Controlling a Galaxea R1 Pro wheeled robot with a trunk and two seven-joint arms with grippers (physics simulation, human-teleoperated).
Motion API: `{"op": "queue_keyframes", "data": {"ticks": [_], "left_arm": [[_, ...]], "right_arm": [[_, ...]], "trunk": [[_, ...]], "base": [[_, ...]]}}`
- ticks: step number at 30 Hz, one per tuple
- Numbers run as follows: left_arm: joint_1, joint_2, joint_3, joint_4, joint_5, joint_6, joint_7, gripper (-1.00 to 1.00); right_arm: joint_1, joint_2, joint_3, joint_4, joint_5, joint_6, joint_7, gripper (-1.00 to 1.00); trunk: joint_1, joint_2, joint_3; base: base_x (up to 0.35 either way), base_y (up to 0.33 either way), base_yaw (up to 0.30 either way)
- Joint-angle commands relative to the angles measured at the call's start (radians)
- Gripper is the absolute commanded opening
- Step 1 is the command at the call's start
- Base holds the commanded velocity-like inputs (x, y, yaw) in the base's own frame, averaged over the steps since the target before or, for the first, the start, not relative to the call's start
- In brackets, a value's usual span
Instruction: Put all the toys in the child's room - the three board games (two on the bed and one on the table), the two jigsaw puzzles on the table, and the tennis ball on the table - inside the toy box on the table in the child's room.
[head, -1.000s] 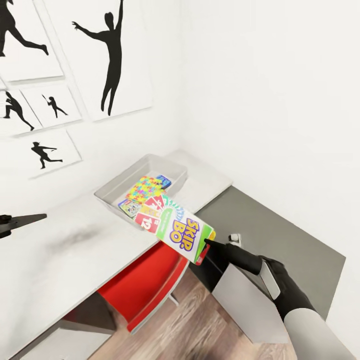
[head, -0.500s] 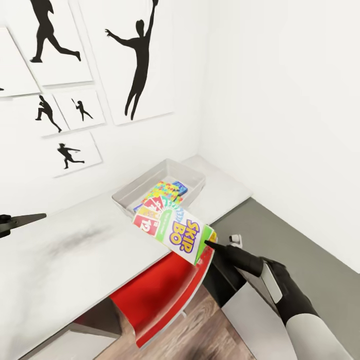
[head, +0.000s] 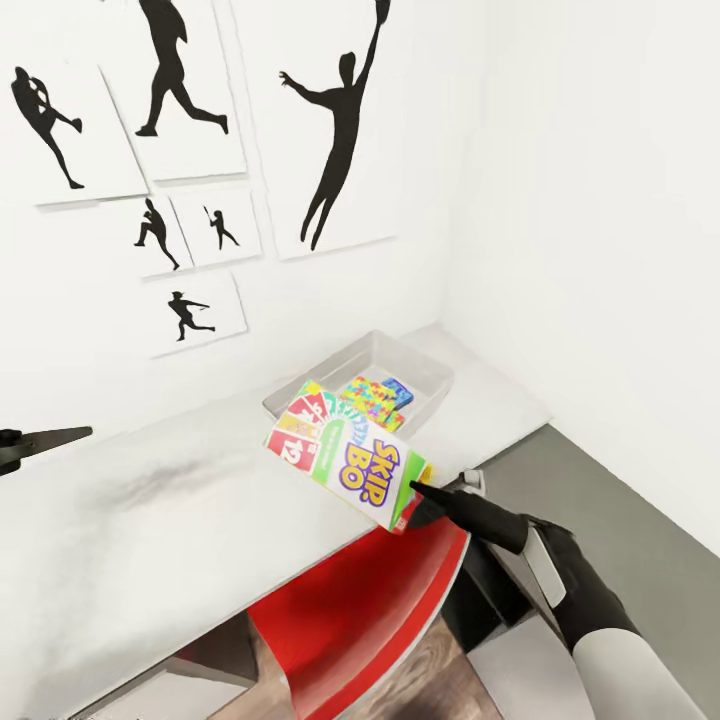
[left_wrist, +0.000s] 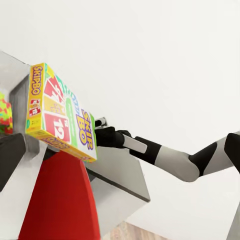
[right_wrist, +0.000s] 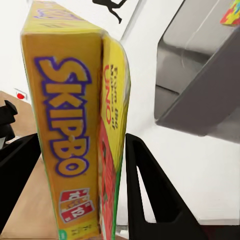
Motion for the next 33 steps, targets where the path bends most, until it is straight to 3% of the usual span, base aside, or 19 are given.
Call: {"op": "queue_keyframes", "data": {"ticks": [1, 17, 33], "left_arm": [[-0.001, 0.0, -0.001, 0.0, -0.001, 0.01, -0.004, 1.0], [-0.001, 0.0, 0.005, 0.0, -0.002, 0.01, -0.004, 1.0], [-0.001, -0.001, 0.002, 0.0, -0.001, 0.01, -0.004, 1.0]], "right_arm": [[0.0, -0.001, -0.001, 0.0, -0.004, 0.009, 0.002, -1.0], [0.0, 0.001, -0.002, 0.004, -0.005, 0.009, -0.002, -1.0], [0.0, -0.003, -0.001, 0.003, -0.005, 0.012, -0.009, -1.0]], "trunk": [[0.001, -0.002, -0.001], [0.001, -0.002, 0.0], [0.001, -0.002, 0.0]], "base": [[0.065, 0.092, 0.183], [0.094, 0.083, 0.024], [0.085, -0.001, 0.0]]}}
